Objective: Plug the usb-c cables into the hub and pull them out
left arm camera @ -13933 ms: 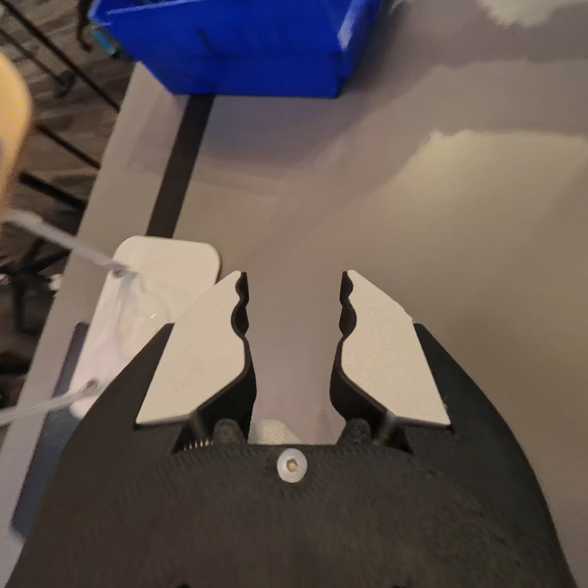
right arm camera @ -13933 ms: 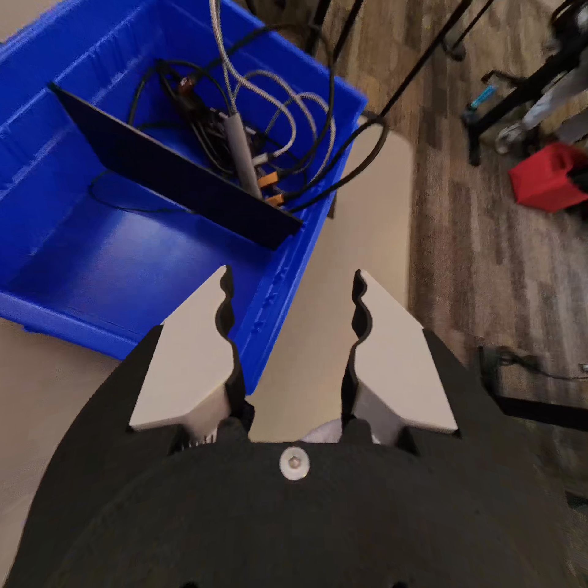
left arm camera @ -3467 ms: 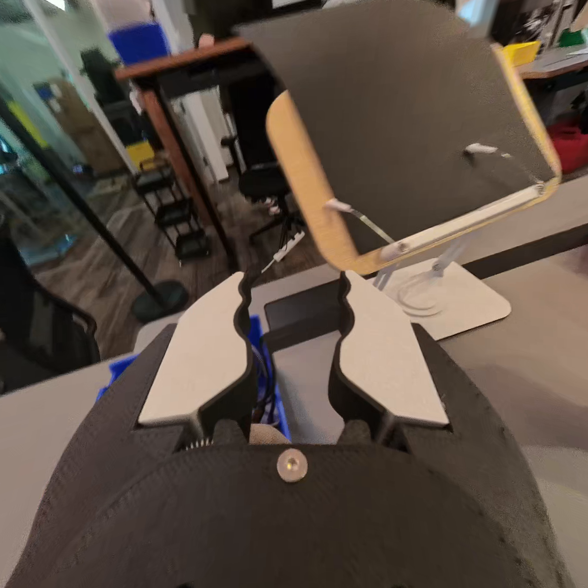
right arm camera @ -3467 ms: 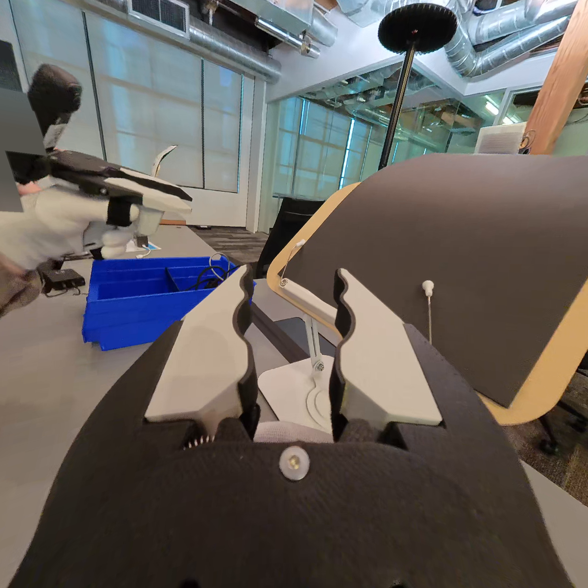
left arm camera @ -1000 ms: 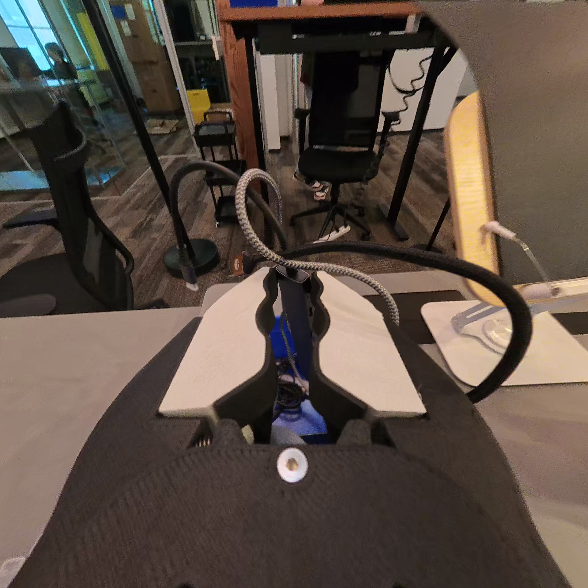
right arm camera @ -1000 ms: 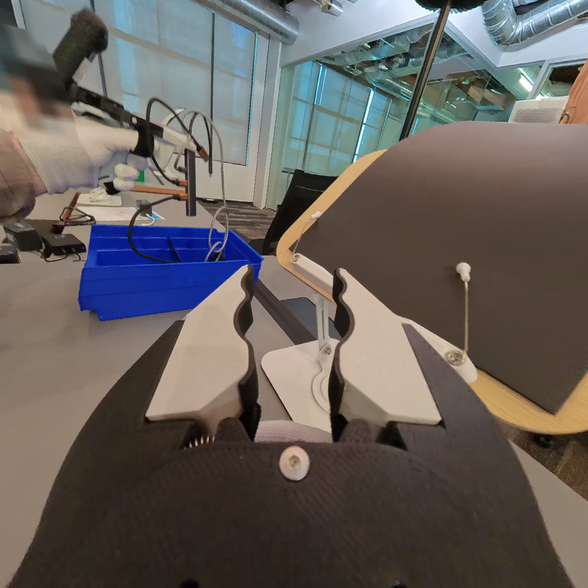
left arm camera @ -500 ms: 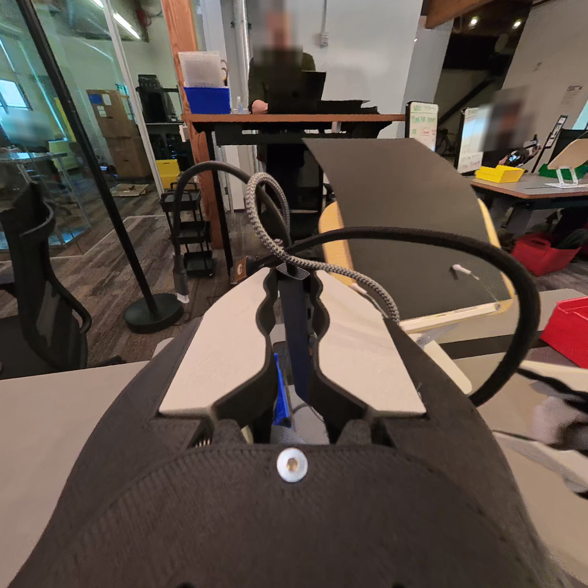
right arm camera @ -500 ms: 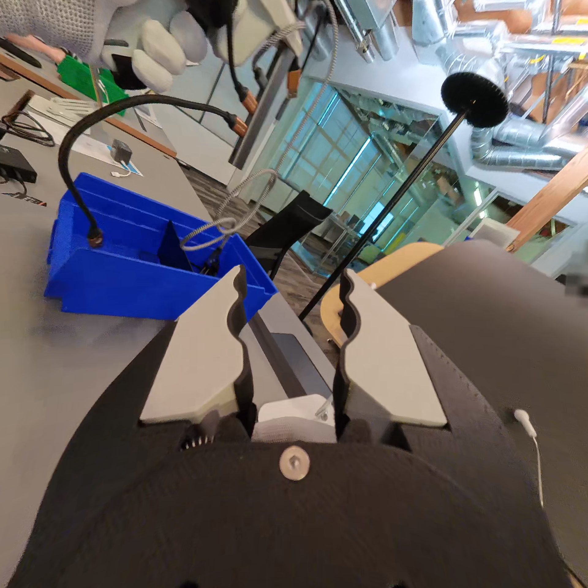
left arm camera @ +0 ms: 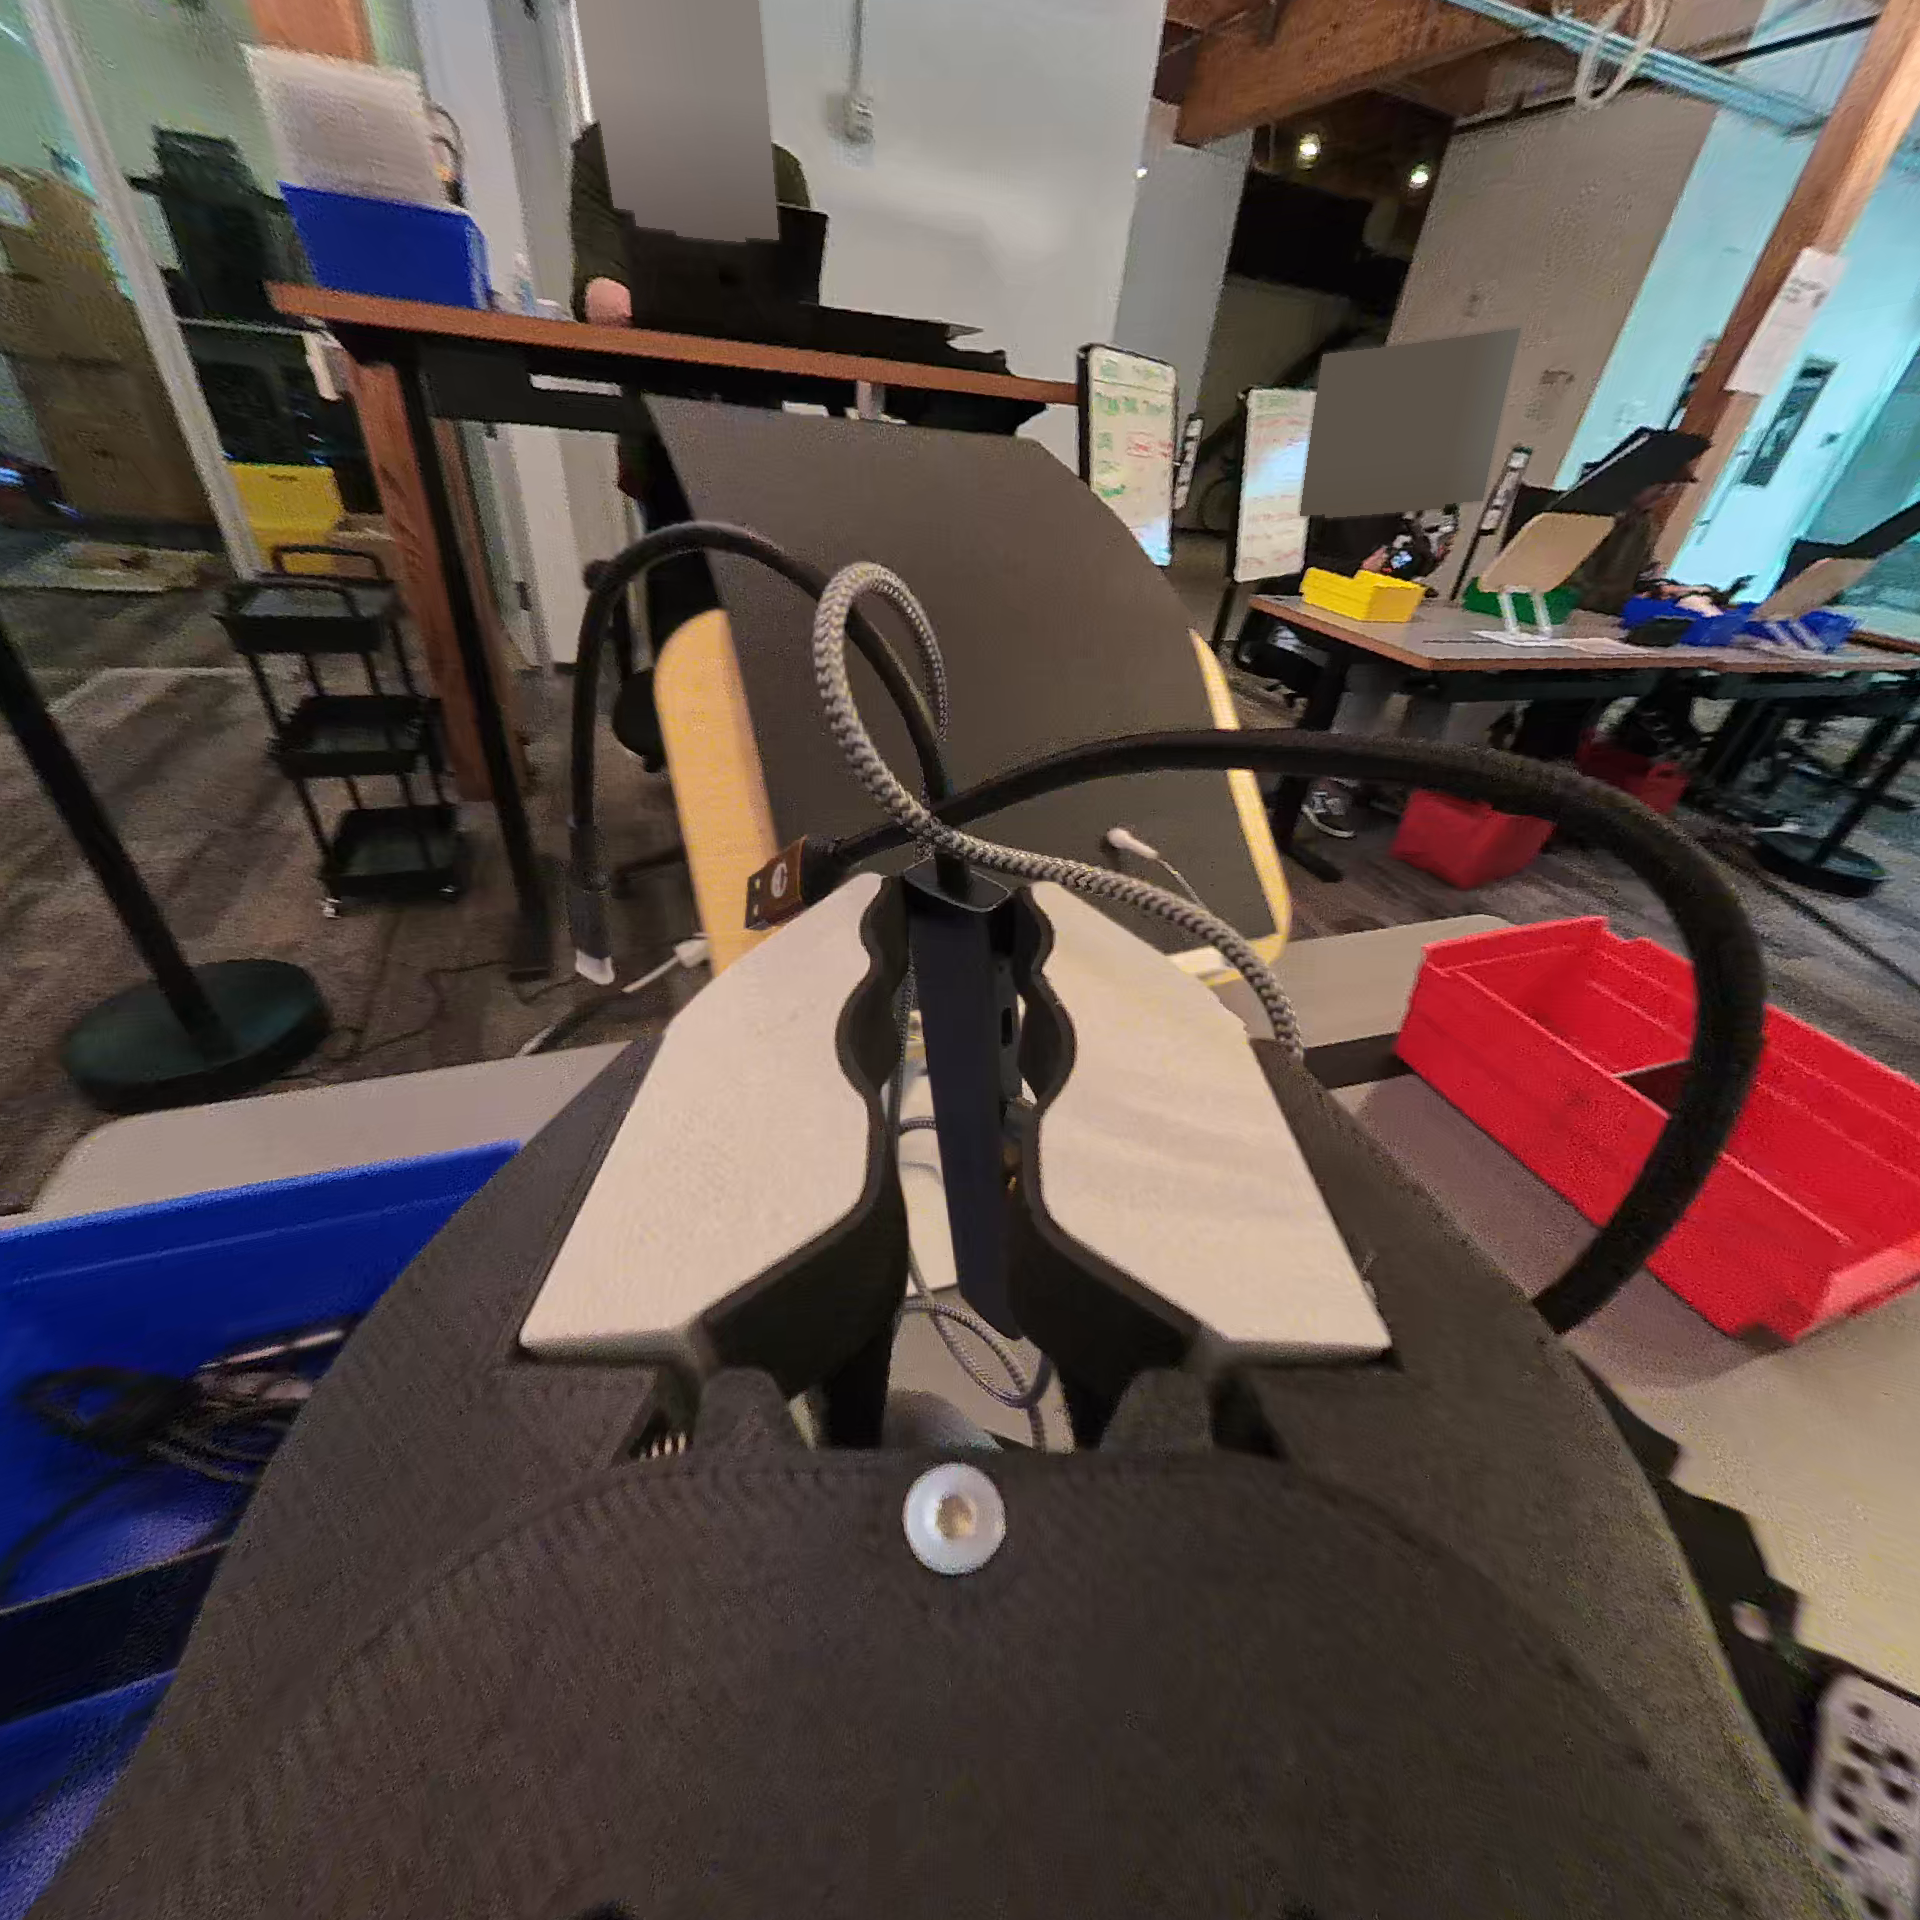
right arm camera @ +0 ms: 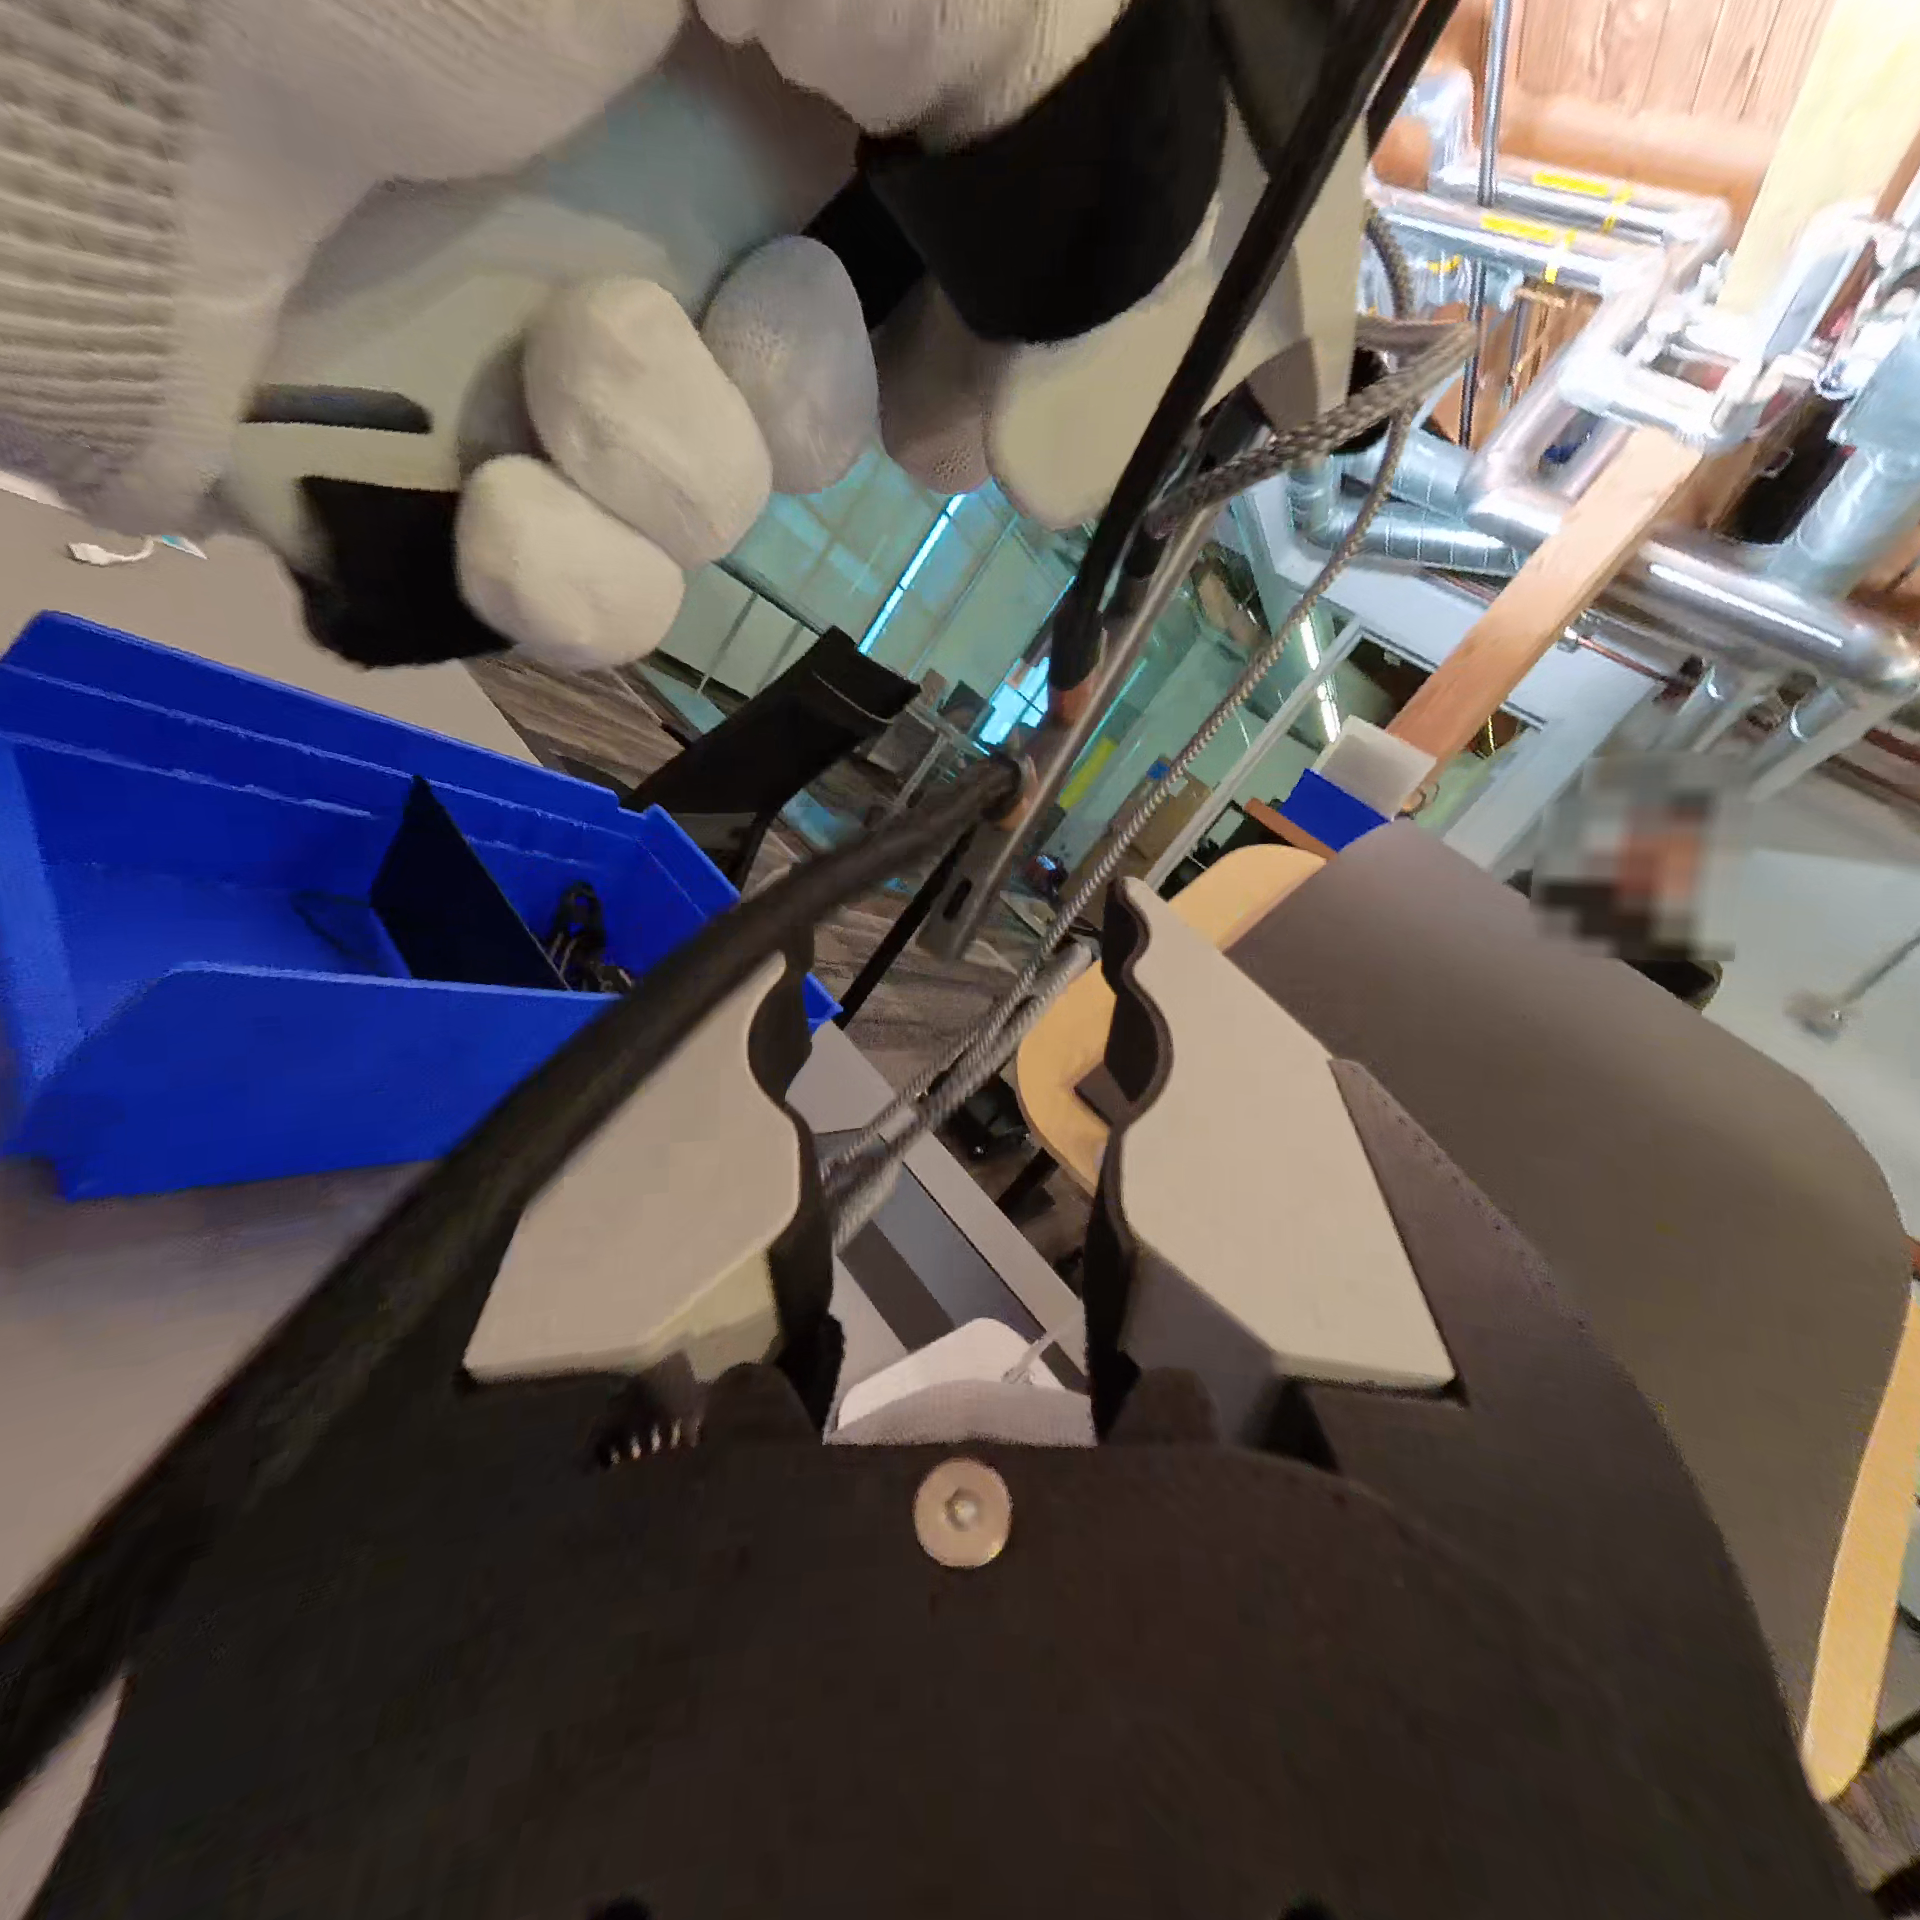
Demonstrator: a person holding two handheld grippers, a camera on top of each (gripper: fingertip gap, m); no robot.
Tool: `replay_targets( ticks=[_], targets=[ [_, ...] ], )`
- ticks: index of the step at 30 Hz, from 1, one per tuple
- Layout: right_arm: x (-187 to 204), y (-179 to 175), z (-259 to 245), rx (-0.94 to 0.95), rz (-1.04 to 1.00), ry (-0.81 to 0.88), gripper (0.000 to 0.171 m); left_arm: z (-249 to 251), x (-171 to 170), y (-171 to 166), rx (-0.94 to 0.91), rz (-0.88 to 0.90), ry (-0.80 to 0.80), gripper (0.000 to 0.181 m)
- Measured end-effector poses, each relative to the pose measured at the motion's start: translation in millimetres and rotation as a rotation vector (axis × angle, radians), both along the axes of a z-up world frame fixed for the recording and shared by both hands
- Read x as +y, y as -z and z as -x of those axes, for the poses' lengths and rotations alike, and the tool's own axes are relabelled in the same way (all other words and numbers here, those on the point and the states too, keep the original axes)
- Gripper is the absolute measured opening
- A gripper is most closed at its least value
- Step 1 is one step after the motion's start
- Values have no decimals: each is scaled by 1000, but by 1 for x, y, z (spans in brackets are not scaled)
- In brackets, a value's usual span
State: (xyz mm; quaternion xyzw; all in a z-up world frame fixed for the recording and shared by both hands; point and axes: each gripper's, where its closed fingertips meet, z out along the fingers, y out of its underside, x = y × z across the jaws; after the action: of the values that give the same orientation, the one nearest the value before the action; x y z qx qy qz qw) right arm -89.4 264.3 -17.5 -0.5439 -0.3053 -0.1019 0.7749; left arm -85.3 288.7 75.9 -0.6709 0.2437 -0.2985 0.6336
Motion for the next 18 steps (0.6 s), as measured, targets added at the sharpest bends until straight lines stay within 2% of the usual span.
replay_targets(
  ticks=[4,6,10,13,18],
  targets=[
    [9,4,-18,37,18,69,43,-22,-17,15,-29,37,34,20],
    [13,6,-26,47,31,93,21,-31,-21,21,-46,59,48,20],
    [15,5,-38,92,47,78,13,-35,-21,23,-62,69,47,20],
    [16,2,-47,183,109,20,6,-36,-16,22,-58,76,52,22],
    [11,-3,-43,360,262,-228,5,-42,-16,18,-4,37,88,26]
  ],
)
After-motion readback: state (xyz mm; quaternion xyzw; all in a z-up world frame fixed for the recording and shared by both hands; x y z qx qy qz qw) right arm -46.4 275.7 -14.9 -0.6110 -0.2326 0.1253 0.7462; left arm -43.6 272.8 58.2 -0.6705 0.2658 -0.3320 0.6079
